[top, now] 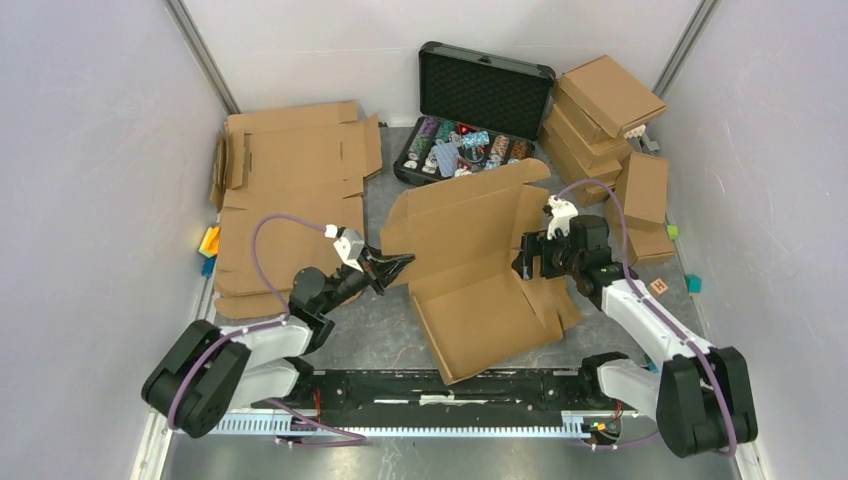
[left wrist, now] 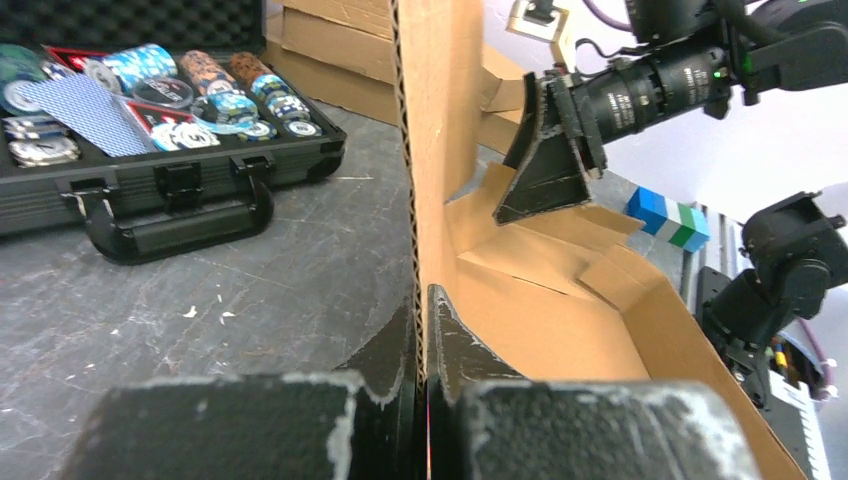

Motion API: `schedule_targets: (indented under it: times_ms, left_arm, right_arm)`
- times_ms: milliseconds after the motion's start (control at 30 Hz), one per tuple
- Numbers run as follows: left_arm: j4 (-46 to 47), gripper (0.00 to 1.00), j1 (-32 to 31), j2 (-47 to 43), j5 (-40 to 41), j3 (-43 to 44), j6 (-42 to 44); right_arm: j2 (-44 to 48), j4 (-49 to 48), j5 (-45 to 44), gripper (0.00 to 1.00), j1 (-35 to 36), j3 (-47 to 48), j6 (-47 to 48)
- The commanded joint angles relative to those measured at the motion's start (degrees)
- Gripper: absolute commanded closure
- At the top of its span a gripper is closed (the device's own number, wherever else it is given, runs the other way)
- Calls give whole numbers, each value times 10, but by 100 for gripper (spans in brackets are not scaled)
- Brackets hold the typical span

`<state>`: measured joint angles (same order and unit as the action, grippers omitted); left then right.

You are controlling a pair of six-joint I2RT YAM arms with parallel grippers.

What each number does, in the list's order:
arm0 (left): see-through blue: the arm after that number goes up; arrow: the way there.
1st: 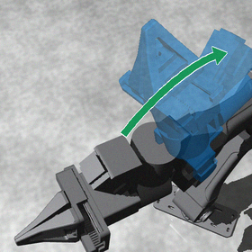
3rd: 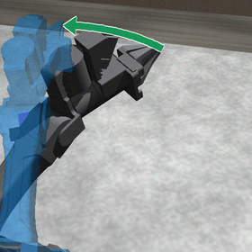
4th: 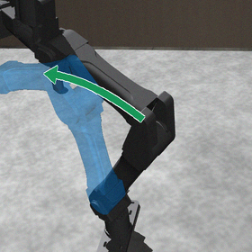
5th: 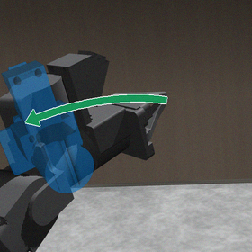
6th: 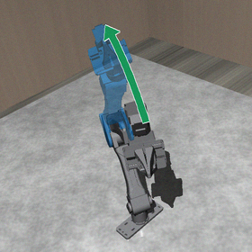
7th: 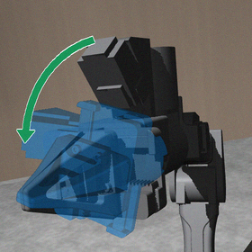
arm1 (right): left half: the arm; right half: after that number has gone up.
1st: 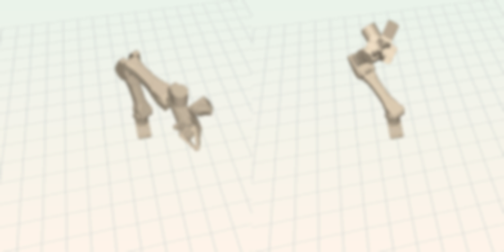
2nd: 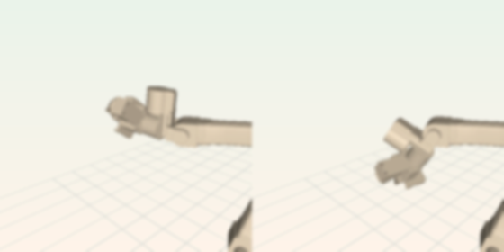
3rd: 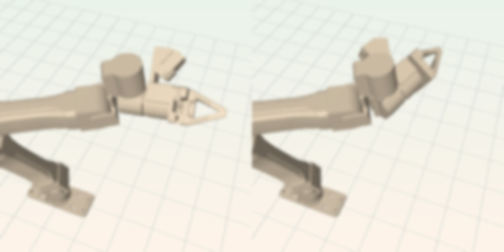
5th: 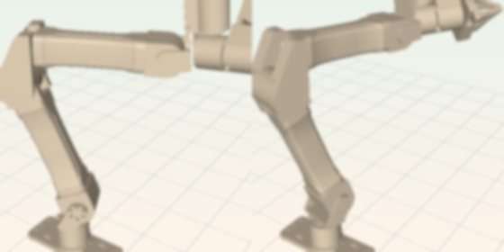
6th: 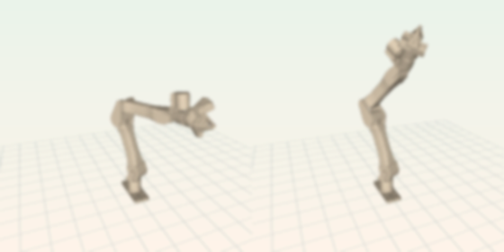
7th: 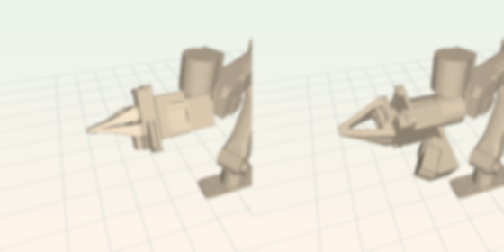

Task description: Fold the paper box

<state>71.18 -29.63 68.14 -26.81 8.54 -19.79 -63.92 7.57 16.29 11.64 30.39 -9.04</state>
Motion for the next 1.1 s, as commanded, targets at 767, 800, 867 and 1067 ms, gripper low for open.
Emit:
schedule_targets:
  times_ms: [767,800,867,1067]
  left_arm:
    - [-143,98,-26,-127,207,-31,108]
    - [-142,98,-26,-126,206,-31,107]
    - [-141,98,-26,-126,205,-30,108]
    - [-136,98,-26,-115,191,-27,107]
  right_arm:
    - [178,343,-133,2,2,39,-264]
    - [188,339,-112,2,3,30,-274]
    - [204,331,-80,4,6,9,-297]
    - [209,291,-24,15,38,-42,-345]
